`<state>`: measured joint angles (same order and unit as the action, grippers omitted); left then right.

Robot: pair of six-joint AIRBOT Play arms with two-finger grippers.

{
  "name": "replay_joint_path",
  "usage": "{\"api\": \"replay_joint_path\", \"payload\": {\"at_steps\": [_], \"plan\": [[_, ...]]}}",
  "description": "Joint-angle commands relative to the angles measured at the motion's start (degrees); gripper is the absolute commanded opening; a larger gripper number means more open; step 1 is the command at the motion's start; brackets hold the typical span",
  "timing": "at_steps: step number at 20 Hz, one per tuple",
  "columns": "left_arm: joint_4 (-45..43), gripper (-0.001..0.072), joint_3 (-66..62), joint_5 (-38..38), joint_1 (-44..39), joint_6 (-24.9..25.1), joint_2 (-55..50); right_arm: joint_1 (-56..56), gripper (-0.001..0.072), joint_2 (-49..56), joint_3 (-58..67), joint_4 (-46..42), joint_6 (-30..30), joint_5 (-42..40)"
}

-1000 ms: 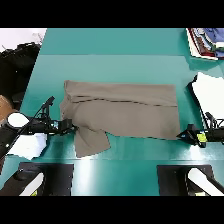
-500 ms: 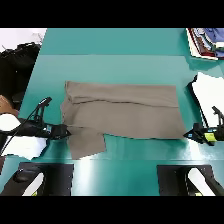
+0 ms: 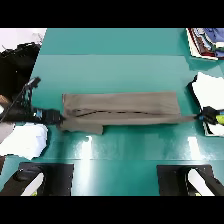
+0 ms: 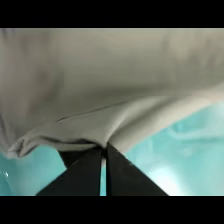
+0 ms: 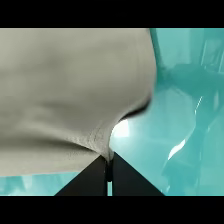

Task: Fold the shirts.

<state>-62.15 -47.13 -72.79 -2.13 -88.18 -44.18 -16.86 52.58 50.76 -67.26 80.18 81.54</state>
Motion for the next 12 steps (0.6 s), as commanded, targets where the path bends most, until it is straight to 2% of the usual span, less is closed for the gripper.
{"api": "replay_joint_path", "payload": {"at_steps": [1,6,7,8,9,10,11,12], "plan": [[-0.5,0.0029,-7.0,9.8,0.0,4.9,-13.1,6.9,0.0017,11.8,8.7,-0.2,1.4,-4.9],[-0.4,0.0031,-16.4,17.1,0.0,6.1,-31.5,11.5,0.0019,28.0,20.3,2.7,1.4,-7.4],[-0.4,0.0086,-17.7,17.7,0.0,5.7,-33.4,11.5,0.0026,30.2,22.3,4.4,1.4,-7.7],[-0.3,0.04,-18.9,17.9,0.0,5.6,-34.8,11.3,0.0208,32.4,24.4,6.6,1.0,-7.6],[-0.3,0.0659,-19.6,17.9,0.0,5.5,-35.3,10.8,0.0422,34.1,26.3,8.9,0.3,-7.0],[-0.3,0.0648,-20.4,17.4,0.0,5.5,-35.3,10.1,0.0457,35.2,28.0,10.9,0.2,-5.6],[-0.3,0.06,-21.4,15.8,0.0,5.5,-35.2,9.2,0.0457,35.6,28.9,11.2,-0.8,-4.8],[-0.3,0.0602,-22.2,14.0,0.0,5.7,-34.9,8.3,0.0457,35.4,28.9,11.1,-2.0,-4.2]]}}
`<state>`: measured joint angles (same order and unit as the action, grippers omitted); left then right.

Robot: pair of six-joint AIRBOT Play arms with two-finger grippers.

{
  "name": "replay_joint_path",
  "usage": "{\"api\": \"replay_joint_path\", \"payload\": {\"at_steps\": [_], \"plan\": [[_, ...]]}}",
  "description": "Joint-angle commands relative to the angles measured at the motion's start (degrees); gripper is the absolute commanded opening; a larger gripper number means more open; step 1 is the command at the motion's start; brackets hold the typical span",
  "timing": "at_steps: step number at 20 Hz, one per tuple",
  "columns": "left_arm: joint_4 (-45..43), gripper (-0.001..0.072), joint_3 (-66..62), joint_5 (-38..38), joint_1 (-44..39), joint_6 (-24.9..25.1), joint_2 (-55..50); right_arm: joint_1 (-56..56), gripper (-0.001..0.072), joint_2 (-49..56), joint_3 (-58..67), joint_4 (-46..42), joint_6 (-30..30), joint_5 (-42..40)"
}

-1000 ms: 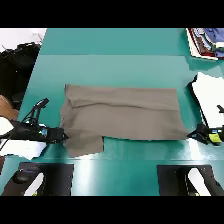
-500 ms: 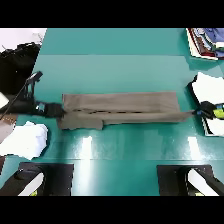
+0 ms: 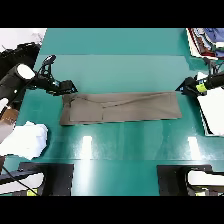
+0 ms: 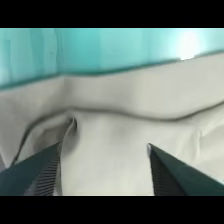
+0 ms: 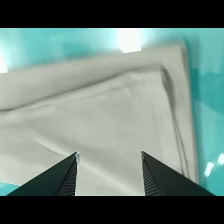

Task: Fold the shirts.

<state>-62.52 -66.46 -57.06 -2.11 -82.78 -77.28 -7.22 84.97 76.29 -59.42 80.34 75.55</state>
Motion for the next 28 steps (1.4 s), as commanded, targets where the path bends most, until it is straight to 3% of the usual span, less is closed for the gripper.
{"api": "replay_joint_path", "payload": {"at_steps": [1,4,5,6,7,14,17,19,23,28], "plan": [[0.1,0.0602,-3.2,-2.9,0.0,0.3,-1.3,-2.6,0.0457,3.0,3.2,2.8,-2.6,2.9],[1.7,0.0582,-3.2,-4.5,0.0,0.3,-0.5,-8.2,0.046,2.9,-0.8,2.4,-5.3,5.1],[2.4,0.0307,-3.2,-4.7,0.0,0.3,-0.6,-9.9,0.0464,2.9,-2.8,2.5,-6.0,4.7],[3.1,0.0027,-3.2,-4.5,0.0,0.7,-0.6,-11.8,0.0523,2.9,-5.0,2.7,-7.0,3.8],[3.9,0.004,-3.1,-3.7,0.0,0.7,-0.6,-13.1,0.056,3.2,-6.9,3.4,-8.1,3.0],[7.3,0.003,-3.1,-0.2,-7.3,0.1,-1.7,-8.4,0.0549,12.1,-8.0,8.9,-12.1,4.1],[7.3,0.003,-3.2,2.0,-12.6,-2.1,-3.5,-3.9,0.0298,13.2,-4.4,8.7,-14.0,3.9],[7.3,0.0029,-3.2,3.9,-16.2,-2.9,-5.4,-2.4,0.004,13.1,-1.3,8.9,-14.5,5.7],[7.8,0.0029,-7.0,7.4,-21.9,-4.8,-12.0,0.1,0.0018,10.5,7.3,10.7,-14.5,12.0],[9.2,0.0029,-16.5,7.0,-26.4,-4.9,-22.2,7.5,0.0018,2.6,17.3,19.1,-9.8,10.1]]}}
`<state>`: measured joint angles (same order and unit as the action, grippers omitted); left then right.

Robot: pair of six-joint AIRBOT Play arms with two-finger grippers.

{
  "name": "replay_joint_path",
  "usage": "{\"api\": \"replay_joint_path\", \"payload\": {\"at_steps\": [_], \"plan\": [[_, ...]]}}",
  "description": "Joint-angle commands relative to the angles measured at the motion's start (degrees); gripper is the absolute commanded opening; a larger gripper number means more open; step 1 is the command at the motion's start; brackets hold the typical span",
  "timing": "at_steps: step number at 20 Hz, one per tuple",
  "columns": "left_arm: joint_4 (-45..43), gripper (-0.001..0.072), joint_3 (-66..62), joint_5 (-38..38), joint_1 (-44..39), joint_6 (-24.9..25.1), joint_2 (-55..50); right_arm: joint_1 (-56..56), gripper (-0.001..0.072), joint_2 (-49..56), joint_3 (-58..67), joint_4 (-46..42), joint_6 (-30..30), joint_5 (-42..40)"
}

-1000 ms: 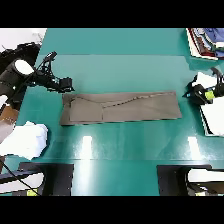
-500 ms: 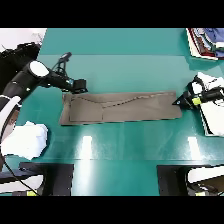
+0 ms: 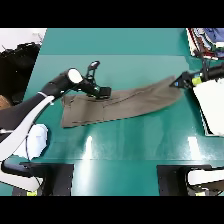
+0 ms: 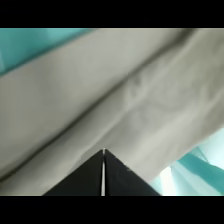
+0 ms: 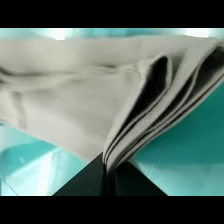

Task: Fold the shirts.

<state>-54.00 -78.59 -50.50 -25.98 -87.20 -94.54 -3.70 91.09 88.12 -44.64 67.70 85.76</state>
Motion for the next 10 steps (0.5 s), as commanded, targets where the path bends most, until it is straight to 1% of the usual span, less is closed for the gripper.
{"api": "replay_joint_path", "payload": {"at_steps": [1,5,9,10], "plan": [[0.7,0.0029,-5.8,0.2,-3.1,-0.6,-6.5,5.9,0.0018,-4.4,7.6,4.7,2.9,-0.3],[2.4,0.0029,-8.0,0.4,-3.8,-1.0,-9.9,13.9,0.0018,-5.2,15.7,4.6,5.0,-1.7],[2.6,0.003,-8.0,1.1,-3.8,-1.0,-10.3,20.2,0.0018,-5.2,18.1,4.9,5.8,-3.0],[2.6,0.003,-8.0,1.6,-3.8,-0.9,-10.3,21.4,0.0018,-5.2,18.1,6.5,5.8,-3.4]]}}
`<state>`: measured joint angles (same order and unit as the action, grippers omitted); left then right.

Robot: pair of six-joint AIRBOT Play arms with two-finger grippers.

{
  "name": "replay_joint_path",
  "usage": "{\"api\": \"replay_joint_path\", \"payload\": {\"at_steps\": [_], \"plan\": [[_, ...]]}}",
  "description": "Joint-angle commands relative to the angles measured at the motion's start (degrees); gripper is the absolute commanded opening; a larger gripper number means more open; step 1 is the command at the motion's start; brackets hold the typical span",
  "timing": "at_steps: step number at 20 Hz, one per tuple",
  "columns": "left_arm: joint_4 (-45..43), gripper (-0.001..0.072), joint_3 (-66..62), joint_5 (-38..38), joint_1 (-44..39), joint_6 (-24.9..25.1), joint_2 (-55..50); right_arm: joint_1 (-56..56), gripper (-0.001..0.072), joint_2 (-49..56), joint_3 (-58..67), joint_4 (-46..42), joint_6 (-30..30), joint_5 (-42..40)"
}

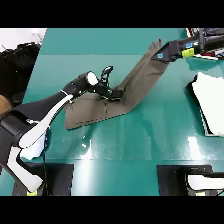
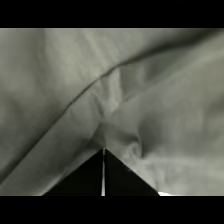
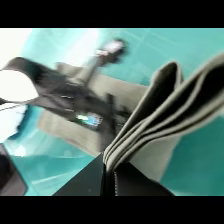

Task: Fold the shirts.

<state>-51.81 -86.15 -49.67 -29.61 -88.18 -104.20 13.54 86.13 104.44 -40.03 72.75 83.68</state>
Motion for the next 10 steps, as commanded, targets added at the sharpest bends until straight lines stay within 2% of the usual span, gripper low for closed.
{"api": "replay_joint_path", "payload": {"at_steps": [1,6,10], "plan": [[0.4,0.003,-0.4,1.3,-0.2,0.1,-0.7,5.2,0.0018,0.0,1.7,3.7,0.7,-1.7],[-0.9,0.0029,-0.6,-1.3,2.8,0.1,1.2,9.9,0.0018,0.0,1.7,4.5,0.2,-4.8],[-14.0,0.0029,-0.6,-7.3,11.5,0.0,12.4,15.2,0.0019,1.1,1.7,4.5,0.0,-7.3]]}}
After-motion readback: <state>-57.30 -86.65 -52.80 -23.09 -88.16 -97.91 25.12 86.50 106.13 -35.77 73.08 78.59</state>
